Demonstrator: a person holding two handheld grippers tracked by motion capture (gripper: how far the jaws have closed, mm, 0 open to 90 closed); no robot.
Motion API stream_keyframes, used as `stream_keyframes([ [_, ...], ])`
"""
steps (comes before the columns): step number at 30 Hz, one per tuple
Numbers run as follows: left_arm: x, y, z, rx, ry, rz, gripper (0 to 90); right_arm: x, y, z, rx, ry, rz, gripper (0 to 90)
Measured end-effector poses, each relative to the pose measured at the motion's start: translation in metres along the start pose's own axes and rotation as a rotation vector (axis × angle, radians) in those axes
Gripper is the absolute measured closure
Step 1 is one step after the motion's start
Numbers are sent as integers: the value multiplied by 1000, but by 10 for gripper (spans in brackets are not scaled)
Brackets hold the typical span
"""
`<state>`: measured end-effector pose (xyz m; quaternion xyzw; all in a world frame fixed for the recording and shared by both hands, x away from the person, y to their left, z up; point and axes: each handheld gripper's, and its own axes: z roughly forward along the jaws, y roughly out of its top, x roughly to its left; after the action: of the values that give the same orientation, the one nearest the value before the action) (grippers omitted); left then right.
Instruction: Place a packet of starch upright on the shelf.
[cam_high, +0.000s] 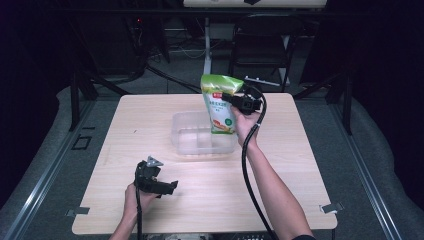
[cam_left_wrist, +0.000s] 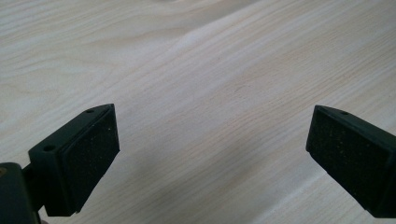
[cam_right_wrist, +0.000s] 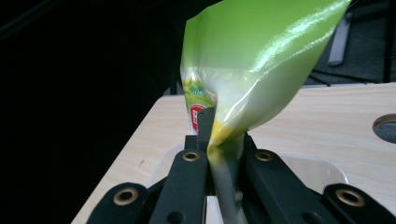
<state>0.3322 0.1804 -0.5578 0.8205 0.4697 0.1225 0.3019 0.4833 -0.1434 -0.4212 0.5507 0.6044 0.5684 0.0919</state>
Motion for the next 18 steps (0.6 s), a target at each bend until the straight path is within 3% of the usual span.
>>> stream_keyframes([
  [5,1,0,0,-1,1,-2,25,-11,-12,6,-23,-11,50,887],
  [12,1,0,0,0,2,3,25,-31,-32,14,3,-22,77,875],
  [14,1,0,0,0,2,3,26,-30,-30,13,15,-22,59,864],
  [15,1,0,0,0,3,4,25,-27,-28,12,43,-21,23,862],
  [16,1,-1,0,-4,3,-4,25,-27,-28,12,43,-21,23,862],
  [18,2,-1,-1,-2,2,2,25,-24,-25,10,79,-27,-23,859],
])
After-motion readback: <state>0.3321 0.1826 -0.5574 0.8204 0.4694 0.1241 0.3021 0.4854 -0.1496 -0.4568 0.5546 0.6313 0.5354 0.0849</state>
